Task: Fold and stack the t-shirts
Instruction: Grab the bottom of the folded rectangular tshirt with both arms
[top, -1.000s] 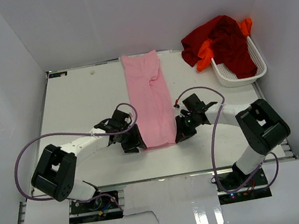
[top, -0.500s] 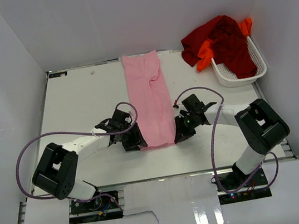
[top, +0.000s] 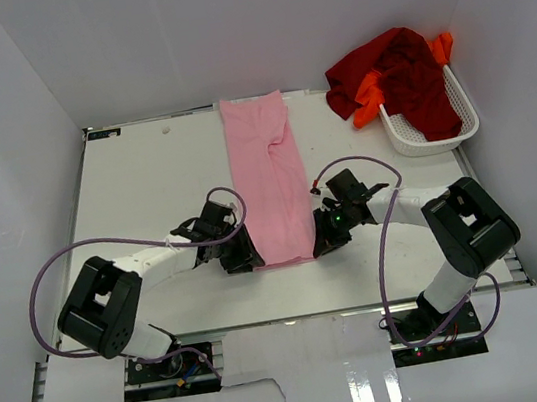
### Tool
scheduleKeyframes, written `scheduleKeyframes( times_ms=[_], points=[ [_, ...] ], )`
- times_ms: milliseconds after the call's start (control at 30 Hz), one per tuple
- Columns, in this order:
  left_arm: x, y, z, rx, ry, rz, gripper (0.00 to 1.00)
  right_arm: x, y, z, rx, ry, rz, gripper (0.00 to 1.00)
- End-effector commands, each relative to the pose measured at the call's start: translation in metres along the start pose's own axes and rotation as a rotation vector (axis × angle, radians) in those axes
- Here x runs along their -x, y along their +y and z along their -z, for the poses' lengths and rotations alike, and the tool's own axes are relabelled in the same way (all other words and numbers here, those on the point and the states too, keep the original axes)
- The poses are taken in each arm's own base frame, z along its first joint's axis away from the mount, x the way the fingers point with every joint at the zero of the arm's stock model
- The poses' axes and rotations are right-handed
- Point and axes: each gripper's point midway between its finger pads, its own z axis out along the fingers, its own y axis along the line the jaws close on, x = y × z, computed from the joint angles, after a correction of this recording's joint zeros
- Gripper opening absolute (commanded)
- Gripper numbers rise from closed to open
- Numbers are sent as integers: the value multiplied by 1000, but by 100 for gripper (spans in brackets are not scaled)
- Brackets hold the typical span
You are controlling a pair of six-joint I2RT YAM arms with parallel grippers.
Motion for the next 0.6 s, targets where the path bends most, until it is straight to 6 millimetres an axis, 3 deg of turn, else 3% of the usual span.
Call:
scheduleKeyframes(
  times_ms=[0,133,233,500,567],
  points=[
    [-11,19,-10,48,14,8,49,-2,2,0,-1,11,12,8],
    [-14,24,-15,46,16,8,43,-2,4,4,-1,3,20,8],
    [-16,26,-17,47,21,12,30,-2,4,6,-5,-2,22,8],
    [-26,29,-10,58,59,14,20,-3,3,10,-21,-3,22,8],
    [-29,27,-4,46,64,8,6,-5,3,11,-23,4,21,8]
  ],
)
